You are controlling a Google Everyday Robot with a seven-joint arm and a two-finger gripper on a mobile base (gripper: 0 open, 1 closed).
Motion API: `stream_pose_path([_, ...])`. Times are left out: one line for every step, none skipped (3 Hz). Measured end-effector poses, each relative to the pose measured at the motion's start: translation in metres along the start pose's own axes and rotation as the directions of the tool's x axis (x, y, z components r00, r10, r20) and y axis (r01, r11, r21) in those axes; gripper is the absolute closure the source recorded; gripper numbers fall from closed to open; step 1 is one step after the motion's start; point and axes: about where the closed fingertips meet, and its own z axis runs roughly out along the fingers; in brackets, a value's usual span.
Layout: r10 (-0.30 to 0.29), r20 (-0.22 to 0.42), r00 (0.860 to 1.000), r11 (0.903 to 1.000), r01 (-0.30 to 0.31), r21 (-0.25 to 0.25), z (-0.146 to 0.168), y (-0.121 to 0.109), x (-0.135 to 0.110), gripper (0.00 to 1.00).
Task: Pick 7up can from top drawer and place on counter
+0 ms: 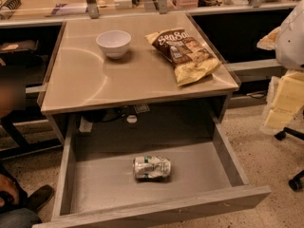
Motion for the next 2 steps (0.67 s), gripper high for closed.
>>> stream_pose_path([-0.048, 0.000, 0.999, 0.9988, 0.048, -0.008, 0.0426, 0.0312, -0.0330, 0.00])
stream_pose_path([-0.051, -0.002, 0.999, 0.9987, 0.051, -0.011, 0.0457, 0.0329, -0.0333, 0.00])
